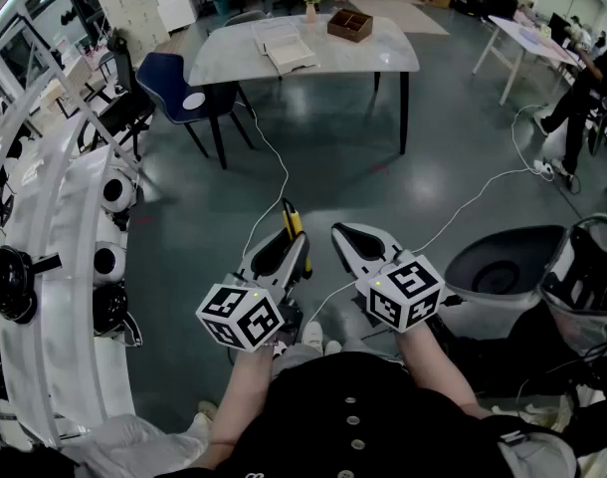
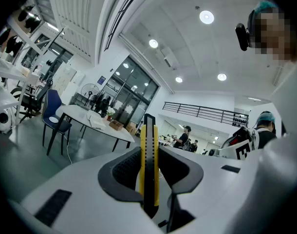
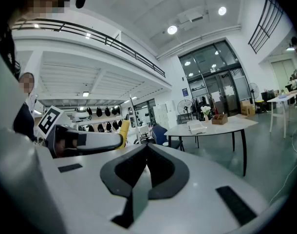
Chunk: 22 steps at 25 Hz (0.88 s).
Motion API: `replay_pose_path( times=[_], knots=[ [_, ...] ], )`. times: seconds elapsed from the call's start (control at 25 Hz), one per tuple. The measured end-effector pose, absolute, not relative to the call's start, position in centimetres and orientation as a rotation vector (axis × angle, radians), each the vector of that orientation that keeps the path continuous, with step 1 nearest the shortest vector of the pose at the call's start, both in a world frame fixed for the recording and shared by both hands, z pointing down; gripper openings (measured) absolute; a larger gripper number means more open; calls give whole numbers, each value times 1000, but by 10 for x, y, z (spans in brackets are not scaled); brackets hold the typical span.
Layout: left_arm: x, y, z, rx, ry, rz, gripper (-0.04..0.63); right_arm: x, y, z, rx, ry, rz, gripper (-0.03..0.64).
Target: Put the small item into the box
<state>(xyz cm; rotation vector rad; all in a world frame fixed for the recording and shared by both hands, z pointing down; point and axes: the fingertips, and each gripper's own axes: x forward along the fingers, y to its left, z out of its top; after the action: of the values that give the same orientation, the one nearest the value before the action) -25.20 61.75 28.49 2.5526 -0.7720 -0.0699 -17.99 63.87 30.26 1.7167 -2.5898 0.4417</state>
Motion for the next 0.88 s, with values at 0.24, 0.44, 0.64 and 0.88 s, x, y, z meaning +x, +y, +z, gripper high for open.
replay_pose_path(
  times=[0.24,0.44,0.64,0.88],
  knots=[
    [-253,610,287,2534,-735,-68,126,-187,635,301,1719,-2583,442,0],
    [-260,604,287,2533,-718,-67,126,-197,633,302,1714,-2570,448,0],
    [-265,598,286,2533,-711,-66,126,-206,628,300,1683,-2575,454,0],
    [-278,586,282,2537,-712,-75,126,-218,617,299,1680,-2562,445,0]
  ],
)
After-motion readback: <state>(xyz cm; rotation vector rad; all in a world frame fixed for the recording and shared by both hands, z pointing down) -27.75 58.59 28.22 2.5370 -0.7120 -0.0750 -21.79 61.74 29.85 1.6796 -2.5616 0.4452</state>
